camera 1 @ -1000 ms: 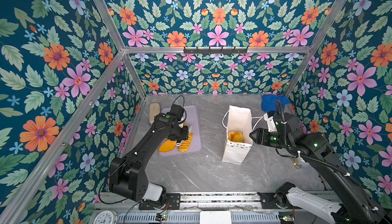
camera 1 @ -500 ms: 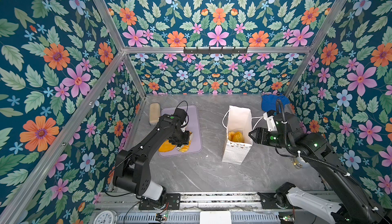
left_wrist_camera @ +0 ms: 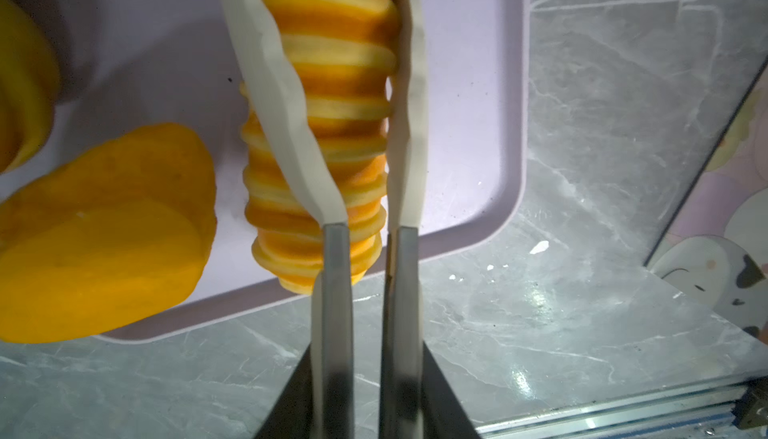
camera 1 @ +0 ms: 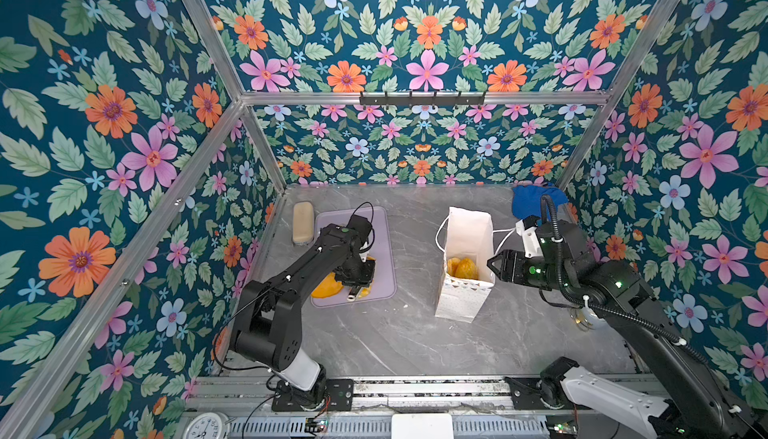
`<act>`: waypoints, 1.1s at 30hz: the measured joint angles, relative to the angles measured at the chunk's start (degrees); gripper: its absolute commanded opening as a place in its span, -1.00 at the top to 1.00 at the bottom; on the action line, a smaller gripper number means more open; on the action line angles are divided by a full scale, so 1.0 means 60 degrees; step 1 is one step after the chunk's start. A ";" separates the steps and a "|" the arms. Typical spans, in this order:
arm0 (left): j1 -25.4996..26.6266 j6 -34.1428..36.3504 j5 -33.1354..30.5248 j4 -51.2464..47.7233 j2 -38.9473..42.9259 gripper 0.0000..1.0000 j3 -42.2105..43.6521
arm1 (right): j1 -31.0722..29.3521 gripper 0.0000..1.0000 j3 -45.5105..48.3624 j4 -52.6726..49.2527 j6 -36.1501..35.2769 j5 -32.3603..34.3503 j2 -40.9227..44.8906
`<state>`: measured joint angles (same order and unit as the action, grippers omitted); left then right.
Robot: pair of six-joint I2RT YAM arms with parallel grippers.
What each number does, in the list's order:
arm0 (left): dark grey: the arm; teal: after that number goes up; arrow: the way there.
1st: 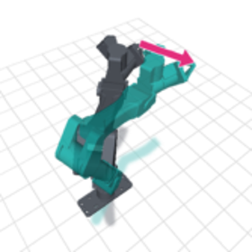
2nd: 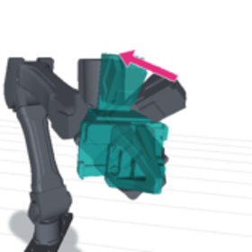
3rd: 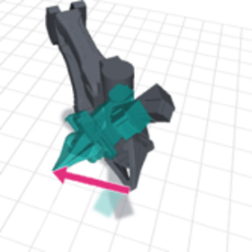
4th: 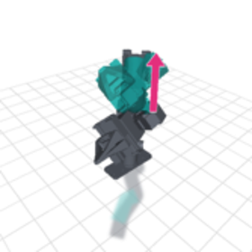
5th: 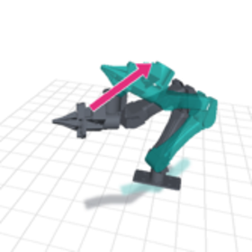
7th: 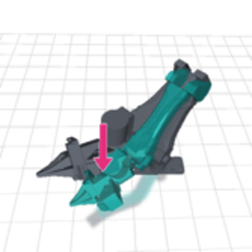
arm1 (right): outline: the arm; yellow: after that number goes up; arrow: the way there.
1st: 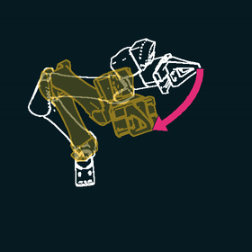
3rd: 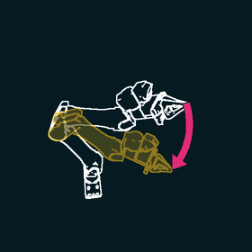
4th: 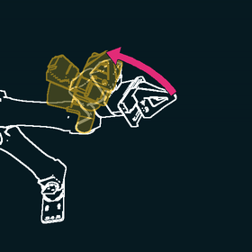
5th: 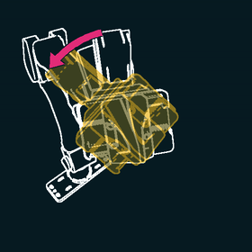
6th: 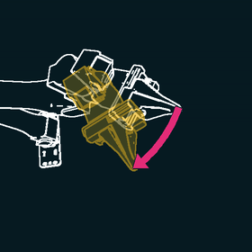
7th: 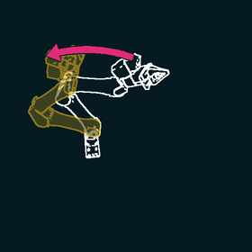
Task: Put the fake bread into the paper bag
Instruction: 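Pinch the ridged roll on the tray with the tongs, then lift the ridged roll and carry it over the paper bag with the left gripper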
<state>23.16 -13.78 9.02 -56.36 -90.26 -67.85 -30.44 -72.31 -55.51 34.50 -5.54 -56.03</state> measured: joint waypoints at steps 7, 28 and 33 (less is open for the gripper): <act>0.0015 -0.0007 -0.0051 -0.0127 0.0437 0.55 -0.0397 | 0.0000 -0.34 0.0000 0.0000 0.0004 -0.0004 -0.0011; 0.0015 0.0117 0.0306 -0.0040 0.2346 0.62 -0.2007 | -0.0004 -0.34 -0.0135 0.0000 0.0044 -0.0007 -0.0189; 0.0015 0.0386 0.0324 0.0546 0.2758 0.62 -0.2215 | -0.0004 -0.34 -0.0171 -0.0004 0.0044 -0.0007 -0.0204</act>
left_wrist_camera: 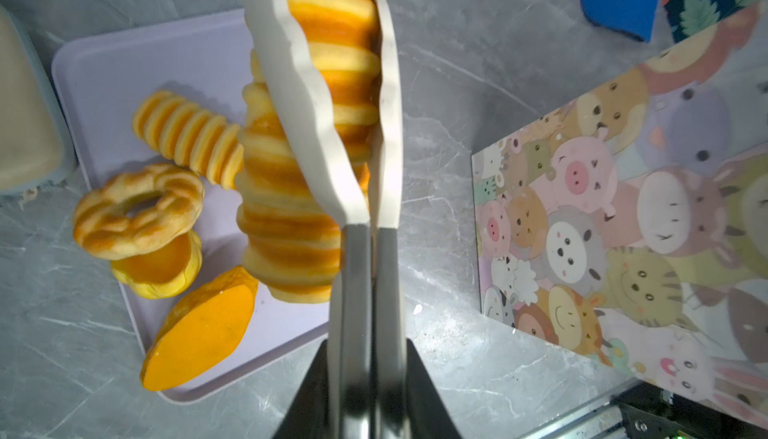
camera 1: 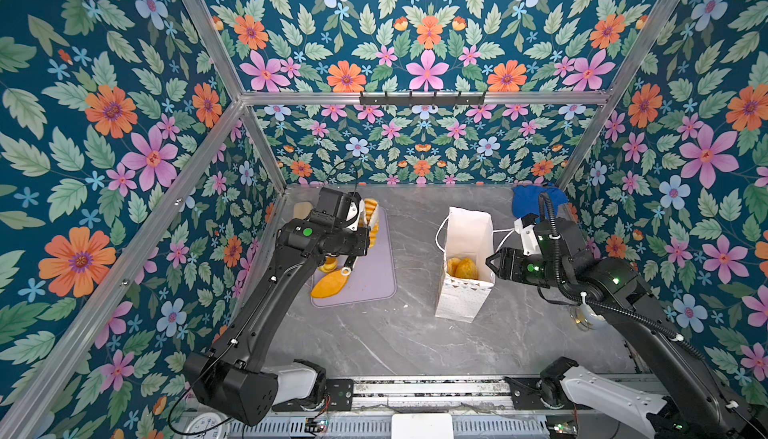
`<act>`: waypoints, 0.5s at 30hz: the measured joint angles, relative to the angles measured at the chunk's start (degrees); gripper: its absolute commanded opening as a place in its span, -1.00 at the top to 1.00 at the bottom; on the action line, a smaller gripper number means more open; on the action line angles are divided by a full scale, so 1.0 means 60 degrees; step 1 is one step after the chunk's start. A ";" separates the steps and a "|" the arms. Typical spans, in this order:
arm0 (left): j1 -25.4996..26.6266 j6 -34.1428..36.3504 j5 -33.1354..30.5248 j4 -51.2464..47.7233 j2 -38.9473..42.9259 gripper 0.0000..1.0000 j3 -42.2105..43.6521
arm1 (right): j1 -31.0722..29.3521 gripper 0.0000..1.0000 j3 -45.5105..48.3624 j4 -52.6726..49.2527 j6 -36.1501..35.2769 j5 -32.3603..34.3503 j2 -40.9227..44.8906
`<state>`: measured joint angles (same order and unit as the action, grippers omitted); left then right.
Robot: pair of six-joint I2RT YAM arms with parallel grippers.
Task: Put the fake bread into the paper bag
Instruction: 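Lift the ridged roll and carry it over the paper bag with the left gripper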
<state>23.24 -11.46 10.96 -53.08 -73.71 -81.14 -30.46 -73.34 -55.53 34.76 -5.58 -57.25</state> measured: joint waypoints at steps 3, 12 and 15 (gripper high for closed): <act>0.0011 0.0182 0.0025 0.0382 0.0189 0.60 -0.0168 | -0.0004 -0.34 -0.0004 0.0000 0.0000 0.0000 -0.0015; 0.0259 0.0437 0.0324 0.1253 0.0714 0.60 -0.0608 | -0.0004 -0.34 -0.0055 0.0000 0.0004 0.0000 -0.0084; 0.0608 0.0444 0.0393 0.1381 0.0809 0.60 -0.0754 | -0.0004 -0.34 -0.0055 0.0000 0.0004 0.0004 -0.0113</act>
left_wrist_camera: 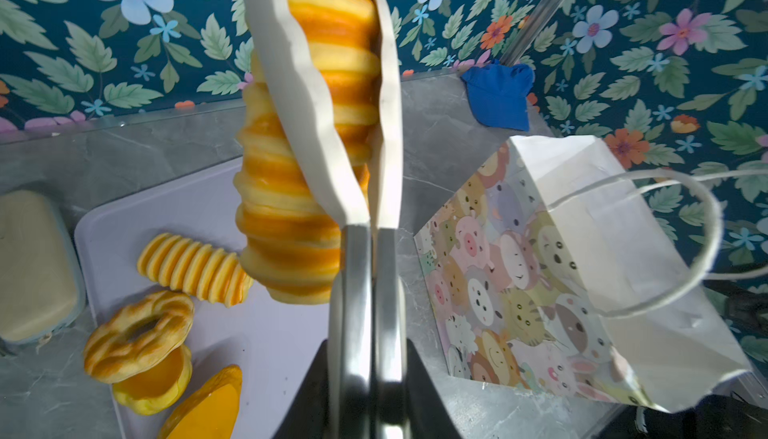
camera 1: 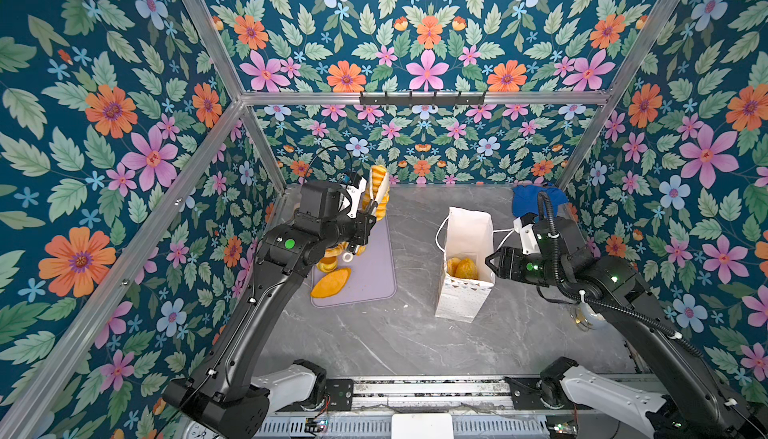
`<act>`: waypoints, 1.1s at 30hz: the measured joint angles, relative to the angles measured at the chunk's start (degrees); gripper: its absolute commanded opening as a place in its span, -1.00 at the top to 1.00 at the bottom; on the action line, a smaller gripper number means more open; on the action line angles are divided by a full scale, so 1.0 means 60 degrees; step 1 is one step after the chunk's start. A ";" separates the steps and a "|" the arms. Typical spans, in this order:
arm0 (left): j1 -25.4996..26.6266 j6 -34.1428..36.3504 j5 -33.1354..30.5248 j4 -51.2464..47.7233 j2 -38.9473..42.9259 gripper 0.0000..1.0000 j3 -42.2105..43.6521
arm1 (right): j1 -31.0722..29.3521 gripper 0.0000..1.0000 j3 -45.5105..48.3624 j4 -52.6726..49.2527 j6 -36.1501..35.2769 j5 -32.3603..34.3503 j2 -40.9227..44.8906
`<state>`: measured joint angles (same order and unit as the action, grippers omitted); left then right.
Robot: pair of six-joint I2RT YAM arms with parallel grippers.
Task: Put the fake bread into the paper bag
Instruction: 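Lift the ridged roll and carry it over the paper bag with the left gripper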
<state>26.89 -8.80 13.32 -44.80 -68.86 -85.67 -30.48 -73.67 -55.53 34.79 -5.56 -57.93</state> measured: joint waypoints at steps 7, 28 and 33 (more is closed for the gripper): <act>0.1392 -0.0015 0.0044 0.0142 0.0051 0.60 -0.0484 | 0.0004 -0.33 0.0000 0.0000 0.0000 0.0000 -0.0047; 0.2739 -0.1490 0.1891 0.1960 -0.0033 0.59 -0.1002 | 0.0007 -0.33 0.0044 -0.0044 0.0000 0.0109 -0.0051; 0.3574 -0.1504 0.1876 0.1953 -0.0481 0.59 -0.1155 | 0.0004 -0.34 0.0044 -0.0087 0.0000 0.0211 -0.0004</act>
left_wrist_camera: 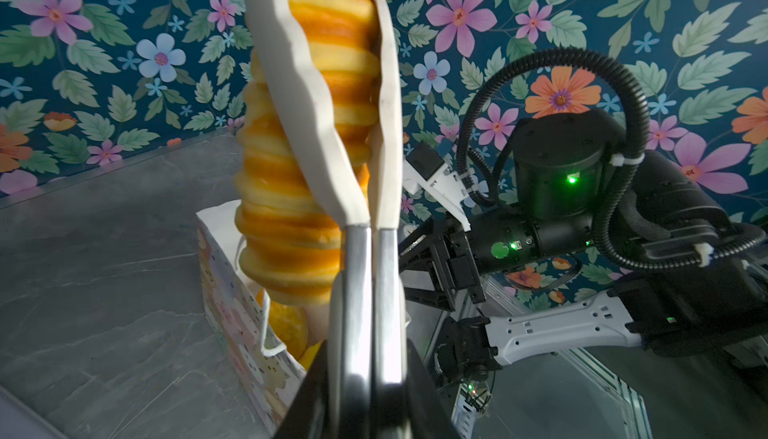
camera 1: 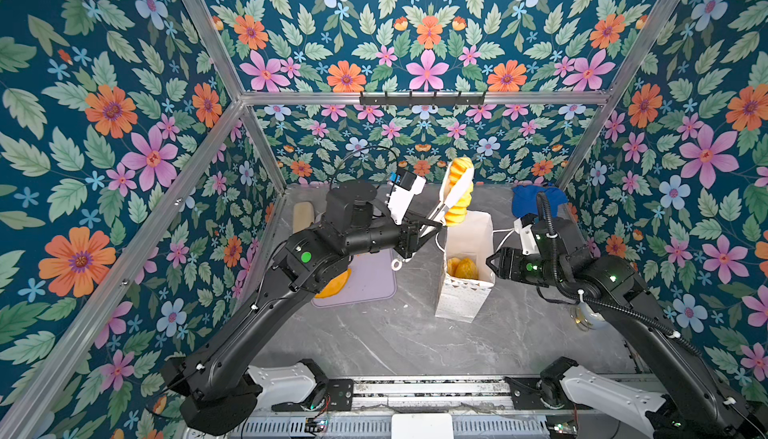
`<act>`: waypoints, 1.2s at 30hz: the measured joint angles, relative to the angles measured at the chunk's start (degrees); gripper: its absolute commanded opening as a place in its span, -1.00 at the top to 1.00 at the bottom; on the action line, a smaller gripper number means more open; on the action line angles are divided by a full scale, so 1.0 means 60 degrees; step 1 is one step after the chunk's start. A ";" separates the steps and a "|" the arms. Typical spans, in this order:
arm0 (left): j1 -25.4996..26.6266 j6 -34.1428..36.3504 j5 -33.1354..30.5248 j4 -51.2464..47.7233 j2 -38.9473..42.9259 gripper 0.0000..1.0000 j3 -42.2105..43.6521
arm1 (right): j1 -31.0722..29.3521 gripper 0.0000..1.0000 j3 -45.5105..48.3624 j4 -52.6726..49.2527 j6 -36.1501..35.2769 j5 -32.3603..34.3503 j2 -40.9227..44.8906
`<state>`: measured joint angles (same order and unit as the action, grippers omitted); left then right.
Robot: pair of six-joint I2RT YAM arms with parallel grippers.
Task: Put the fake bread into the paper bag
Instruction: 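Lift the ridged roll and carry it over the paper bag with the left gripper, then lower the ridged roll into the bag and open the tongs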
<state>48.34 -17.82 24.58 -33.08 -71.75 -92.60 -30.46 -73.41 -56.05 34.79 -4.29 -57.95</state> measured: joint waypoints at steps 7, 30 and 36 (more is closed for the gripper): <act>0.1042 0.0076 -0.0703 -0.0266 -0.0860 0.59 -0.0539 | 0.0000 -0.33 0.0033 -0.0066 0.0000 0.0004 0.0127; 0.1504 0.0015 -0.1865 -0.0867 -0.2004 0.50 0.0240 | 0.0004 -0.33 0.0342 -0.0379 0.0109 0.0076 0.0688; 0.1530 -0.0076 -0.1931 -0.0914 -0.2051 0.26 0.0423 | 0.0004 -0.33 0.0393 -0.0404 0.0106 0.0076 0.0743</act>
<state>57.52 -18.28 12.99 -38.57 -84.05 -90.06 -30.44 -71.05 -58.48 35.42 -3.84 -53.49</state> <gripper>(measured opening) 0.338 0.666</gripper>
